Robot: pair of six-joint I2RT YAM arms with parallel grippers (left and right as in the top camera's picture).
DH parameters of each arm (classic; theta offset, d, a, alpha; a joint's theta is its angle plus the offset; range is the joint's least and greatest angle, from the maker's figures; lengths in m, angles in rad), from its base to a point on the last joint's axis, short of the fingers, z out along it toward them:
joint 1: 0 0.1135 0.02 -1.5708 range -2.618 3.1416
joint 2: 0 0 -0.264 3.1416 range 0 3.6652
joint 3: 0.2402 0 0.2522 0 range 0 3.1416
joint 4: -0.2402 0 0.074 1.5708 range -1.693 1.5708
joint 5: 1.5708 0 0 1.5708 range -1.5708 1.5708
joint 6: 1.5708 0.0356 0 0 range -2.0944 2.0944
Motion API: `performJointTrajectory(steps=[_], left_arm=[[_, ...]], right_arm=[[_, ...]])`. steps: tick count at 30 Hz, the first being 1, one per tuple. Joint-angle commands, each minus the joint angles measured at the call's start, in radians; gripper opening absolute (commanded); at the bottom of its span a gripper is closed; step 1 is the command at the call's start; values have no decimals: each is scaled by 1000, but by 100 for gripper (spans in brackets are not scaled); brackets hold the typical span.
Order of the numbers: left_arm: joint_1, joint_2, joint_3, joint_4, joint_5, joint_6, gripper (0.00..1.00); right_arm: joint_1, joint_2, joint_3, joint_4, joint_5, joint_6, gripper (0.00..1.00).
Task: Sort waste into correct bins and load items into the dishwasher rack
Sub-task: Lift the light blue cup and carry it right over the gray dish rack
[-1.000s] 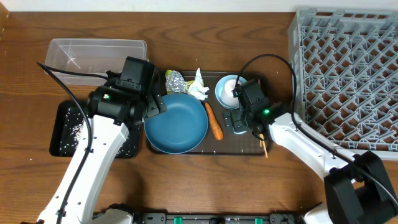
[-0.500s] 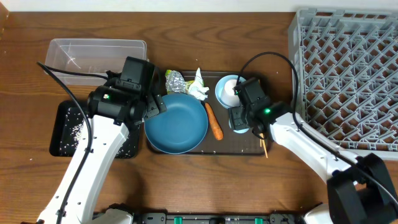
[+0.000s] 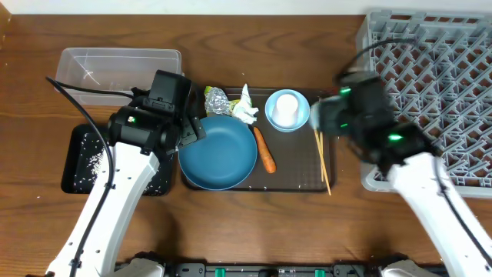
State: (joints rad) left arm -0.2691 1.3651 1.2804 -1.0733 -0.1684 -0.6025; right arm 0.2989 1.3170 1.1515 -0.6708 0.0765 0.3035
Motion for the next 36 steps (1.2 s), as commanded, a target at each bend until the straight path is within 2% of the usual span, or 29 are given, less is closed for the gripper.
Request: performJointTrajectory(steps=[1,9,12,16,19,25,27,36], left_arm=[[5,-3,6,-3,-20,3,98],[5,-3,6,-3,-20,3,98],[5,-3,6,-3,-20,3,98],[5,-3,6,-3,-20,3,98],[5,-3,6,-3,-20,3,98],[5,-3,6,-3,-20,3,98],[5,-3,6,-3,-20,3,98],[5,-3,6,-3,-20,3,98]], right_arm=[[-158,-57,57,-18,24,-6,64],[-583,-64,122,-10,21,-32,65],[-700,-45,122,37,21,-68,64],[-821,13,122,65,-12,-72,68],[-867,82,122,66,-36,-73,70],[-879,214,122,92,-40,-103,83],[-879,240,122,96,-40,-103,84],[-879,242,131,76,-60,-102,89]])
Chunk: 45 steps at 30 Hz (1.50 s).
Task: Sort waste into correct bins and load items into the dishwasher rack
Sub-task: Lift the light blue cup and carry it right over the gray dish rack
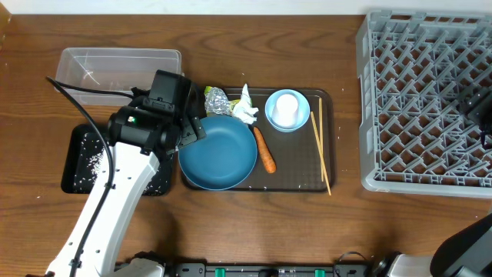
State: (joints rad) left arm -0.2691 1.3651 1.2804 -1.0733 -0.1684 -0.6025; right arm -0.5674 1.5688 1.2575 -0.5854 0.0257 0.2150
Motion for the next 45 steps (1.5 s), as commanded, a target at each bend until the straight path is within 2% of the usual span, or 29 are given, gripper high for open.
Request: performJointTrajectory(steps=[1,9,19,25,30,39,45], left_arm=[[5,-3,6,-3,-20,3,98],[5,-3,6,-3,-20,3,98],[5,-3,6,-3,-20,3,98],[5,-3,6,-3,-20,3,98],[5,-3,6,-3,-20,3,98],[5,-3,6,-3,-20,3,98],[5,-3,6,-3,-20,3,98]], right_arm=[[-12,-10,25,-14,-13,-14,90],[27,-39,27,-23,-154,-14,91],[98,-189,90,-34,-154,24,96],[135,-208,92,-83,-165,15,96],[220,-208,92,-107,-169,4,99],[325,-209,90,-142,-370,5,99],[330,-209,89,-137,-220,16,99]])
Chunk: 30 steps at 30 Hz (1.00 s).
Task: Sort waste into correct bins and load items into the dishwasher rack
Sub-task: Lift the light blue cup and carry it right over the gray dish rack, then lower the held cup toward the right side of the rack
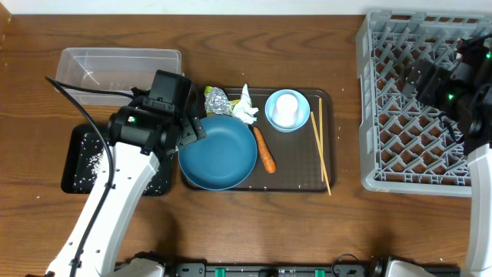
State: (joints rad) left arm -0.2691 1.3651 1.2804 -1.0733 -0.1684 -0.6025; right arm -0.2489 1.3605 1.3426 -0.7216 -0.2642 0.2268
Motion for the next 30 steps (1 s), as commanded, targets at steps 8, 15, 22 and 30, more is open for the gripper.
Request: performJointTrajectory(steps=[8,15,22,30], left_arm=[[5,-3,6,-3,-20,3,98],[5,-3,6,-3,-20,3,98],[5,-3,6,-3,-20,3,98],[5,-3,6,-3,-20,3,98]], right_arm=[[-41,7,7,80,492,-25,99],[-159,220,249,20,484,-114,99],[-226,600,711,-218,539,-226,99],[-321,796,889,-252,582,-296,99]])
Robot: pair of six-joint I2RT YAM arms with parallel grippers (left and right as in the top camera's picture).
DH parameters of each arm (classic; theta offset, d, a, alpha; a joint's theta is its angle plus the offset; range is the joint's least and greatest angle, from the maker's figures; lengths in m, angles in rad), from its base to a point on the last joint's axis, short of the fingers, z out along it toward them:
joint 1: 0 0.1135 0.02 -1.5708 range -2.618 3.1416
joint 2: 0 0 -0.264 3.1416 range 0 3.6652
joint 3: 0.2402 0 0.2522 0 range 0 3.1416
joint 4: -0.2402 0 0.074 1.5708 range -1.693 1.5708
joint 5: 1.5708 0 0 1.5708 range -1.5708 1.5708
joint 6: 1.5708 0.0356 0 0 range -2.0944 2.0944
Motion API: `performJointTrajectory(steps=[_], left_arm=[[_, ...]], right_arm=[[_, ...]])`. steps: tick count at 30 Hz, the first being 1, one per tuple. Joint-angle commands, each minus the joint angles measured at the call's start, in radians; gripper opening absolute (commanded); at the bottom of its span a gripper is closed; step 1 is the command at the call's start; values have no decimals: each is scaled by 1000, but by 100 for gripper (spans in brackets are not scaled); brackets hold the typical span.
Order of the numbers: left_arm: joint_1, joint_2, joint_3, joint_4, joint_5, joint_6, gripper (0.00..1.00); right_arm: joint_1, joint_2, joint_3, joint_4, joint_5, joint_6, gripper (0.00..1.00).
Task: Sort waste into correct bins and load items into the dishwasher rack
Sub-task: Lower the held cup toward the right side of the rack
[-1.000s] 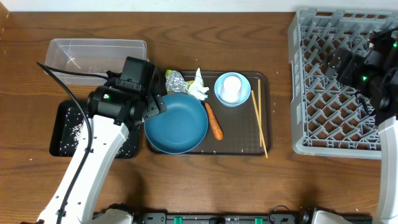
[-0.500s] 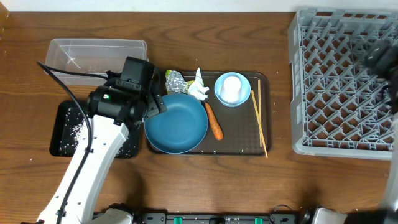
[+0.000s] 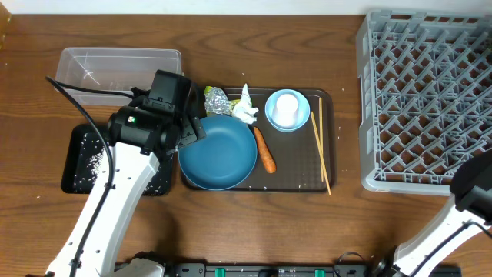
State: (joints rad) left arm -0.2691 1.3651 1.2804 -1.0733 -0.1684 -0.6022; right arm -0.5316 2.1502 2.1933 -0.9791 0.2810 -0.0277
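Observation:
A brown tray (image 3: 327,100) holds a blue plate (image 3: 219,154), an orange carrot (image 3: 265,151), a foil ball (image 3: 216,100), crumpled white paper (image 3: 246,108), a white cup in a small blue bowl (image 3: 287,109) and a pair of chopsticks (image 3: 321,152). My left gripper (image 3: 192,128) sits at the plate's left rim; its fingers are too dark and foreshortened to read. The grey dishwasher rack (image 3: 427,92) stands on the right. Only a stretch of the right arm (image 3: 470,196) shows at the lower right corner, with its gripper out of frame.
A clear plastic bin (image 3: 115,68) stands at the back left. In front of it is a black bin (image 3: 83,158) with white crumbs inside. The left arm's cable loops over both bins.
The right arm was over the rack's upper right part and now shows only at the lower right corner, gripper out of view. The left arm and the tray's contents have not moved.
The right arm was first at the tray's right edge by the bowl and chopsticks. Then it was at the frame's right edge, then over the rack's far right, and now low in the right corner. The left arm stayed at the plate's rim throughout.

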Motion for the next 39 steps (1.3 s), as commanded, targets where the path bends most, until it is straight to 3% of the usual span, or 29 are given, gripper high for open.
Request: performJointTrajectory(steps=[1,6,14,22,28,34,39], left_arm=[[5,-3,6,-3,-20,2,98],[5,-3,6,-3,-20,2,98],[5,-3,6,-3,-20,2,98],[5,-3,6,-3,-20,2,98],[5,-3,6,-3,-20,2,98],[5,-3,6,-3,-20,2,98],[5,-3,6,-3,-20,2,98]], right_arm=[[-54,10,39,15,37,-42,99],[-126,12,39,30,-134,-139,99],[-253,59,36,35,-469,-156,99],[-272,146,36,24,-652,-203,99],[-251,162,36,36,-650,-232,98],[-233,162,36,24,-536,-232,85],[-226,161,36,5,-494,-232,81]])
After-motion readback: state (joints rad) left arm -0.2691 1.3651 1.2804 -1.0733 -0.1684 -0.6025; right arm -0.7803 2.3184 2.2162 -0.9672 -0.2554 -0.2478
